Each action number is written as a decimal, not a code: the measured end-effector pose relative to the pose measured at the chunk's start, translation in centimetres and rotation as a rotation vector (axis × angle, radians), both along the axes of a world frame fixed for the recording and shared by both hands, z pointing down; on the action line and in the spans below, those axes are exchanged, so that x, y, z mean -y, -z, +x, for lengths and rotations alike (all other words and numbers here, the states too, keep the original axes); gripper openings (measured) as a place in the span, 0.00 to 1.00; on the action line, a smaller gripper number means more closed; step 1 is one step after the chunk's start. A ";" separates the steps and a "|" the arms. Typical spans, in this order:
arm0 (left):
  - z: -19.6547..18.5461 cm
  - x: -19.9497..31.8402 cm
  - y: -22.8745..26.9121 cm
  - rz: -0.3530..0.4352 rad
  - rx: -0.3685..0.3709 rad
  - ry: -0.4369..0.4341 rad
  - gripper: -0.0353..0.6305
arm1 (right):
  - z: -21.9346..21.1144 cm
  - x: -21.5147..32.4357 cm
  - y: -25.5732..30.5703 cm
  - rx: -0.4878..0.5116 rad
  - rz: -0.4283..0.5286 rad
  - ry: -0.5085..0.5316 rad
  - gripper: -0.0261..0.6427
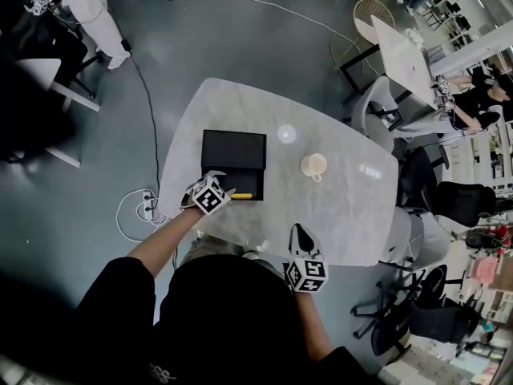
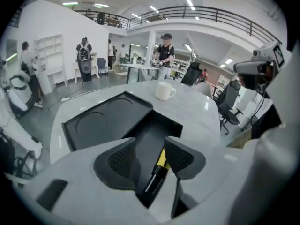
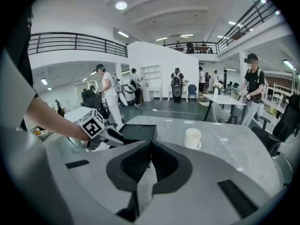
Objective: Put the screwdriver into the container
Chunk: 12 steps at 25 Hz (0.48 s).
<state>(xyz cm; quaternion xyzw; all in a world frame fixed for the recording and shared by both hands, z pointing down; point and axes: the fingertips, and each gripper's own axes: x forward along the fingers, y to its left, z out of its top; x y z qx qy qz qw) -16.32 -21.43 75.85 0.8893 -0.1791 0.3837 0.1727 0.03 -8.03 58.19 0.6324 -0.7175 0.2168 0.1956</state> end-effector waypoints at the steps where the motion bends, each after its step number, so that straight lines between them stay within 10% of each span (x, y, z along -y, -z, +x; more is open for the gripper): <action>1: -0.4 -0.2 1.1 0.005 -0.019 0.034 0.35 | 0.0 0.3 0.2 0.007 0.008 0.018 0.05; 12: 2.3 -8.3 21.1 0.124 -0.443 0.438 0.34 | 1.1 0.5 9.9 0.256 0.149 0.081 0.05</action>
